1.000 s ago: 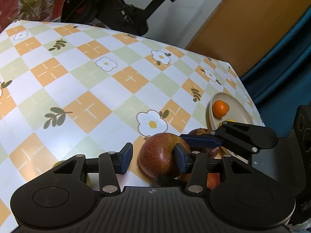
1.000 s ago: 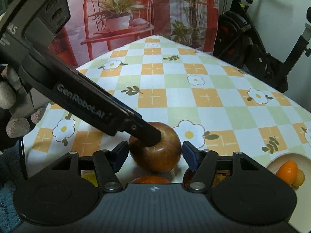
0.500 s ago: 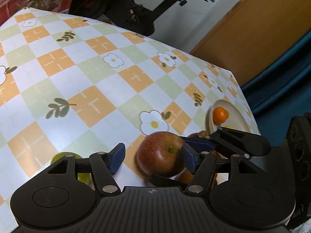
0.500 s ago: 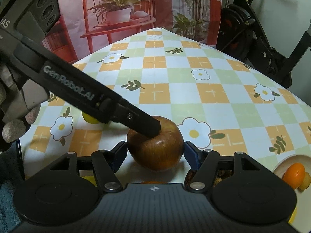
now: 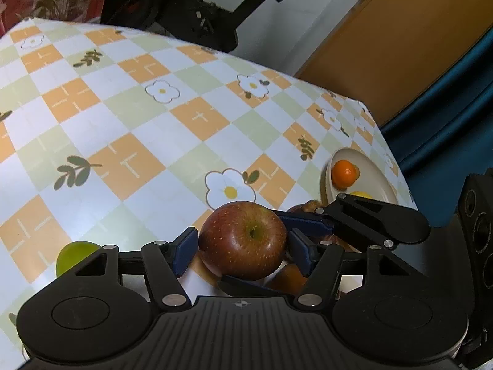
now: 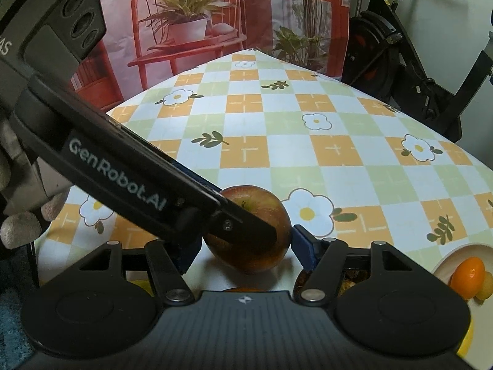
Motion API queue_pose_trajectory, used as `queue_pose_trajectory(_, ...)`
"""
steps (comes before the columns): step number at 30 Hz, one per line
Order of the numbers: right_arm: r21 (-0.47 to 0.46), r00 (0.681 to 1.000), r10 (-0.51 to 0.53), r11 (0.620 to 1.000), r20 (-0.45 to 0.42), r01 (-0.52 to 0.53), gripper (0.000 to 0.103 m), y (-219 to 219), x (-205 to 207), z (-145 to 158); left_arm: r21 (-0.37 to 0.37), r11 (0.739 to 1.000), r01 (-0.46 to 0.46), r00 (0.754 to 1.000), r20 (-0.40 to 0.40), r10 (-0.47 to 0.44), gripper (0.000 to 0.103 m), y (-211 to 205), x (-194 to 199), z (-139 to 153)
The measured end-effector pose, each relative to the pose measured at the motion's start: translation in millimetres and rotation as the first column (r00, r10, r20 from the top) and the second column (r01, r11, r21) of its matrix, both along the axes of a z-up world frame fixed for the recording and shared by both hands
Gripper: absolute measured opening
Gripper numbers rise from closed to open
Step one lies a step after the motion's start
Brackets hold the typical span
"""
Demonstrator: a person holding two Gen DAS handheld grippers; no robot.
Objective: Organize fruits
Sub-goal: 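Lower the left tool around the red apple and close on it, then carry the red apple with the left tool over the beige plate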
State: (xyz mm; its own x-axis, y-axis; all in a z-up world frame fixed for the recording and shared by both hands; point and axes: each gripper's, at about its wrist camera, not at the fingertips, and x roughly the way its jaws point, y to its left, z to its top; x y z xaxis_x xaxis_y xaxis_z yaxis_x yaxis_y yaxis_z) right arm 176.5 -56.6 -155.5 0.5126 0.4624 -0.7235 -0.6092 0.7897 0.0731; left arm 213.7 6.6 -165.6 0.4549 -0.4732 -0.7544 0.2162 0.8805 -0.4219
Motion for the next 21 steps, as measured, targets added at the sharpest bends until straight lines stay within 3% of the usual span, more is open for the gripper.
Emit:
queue_pose_trajectory(10,0.089,0.995,-0.034,0.996,0.095,0.026,0.066,-15,-14,23,-0.011,1.000,-0.014,0.997,0.078,0.015,0.067,-11,-8,36)
queue_pose_trajectory(21,0.175,0.976,-0.140,0.978,0.166,0.111,0.066,-74,-15,48,0.056,0.996,0.065,0.980,0.183,-0.074,0.067,-89,5,74)
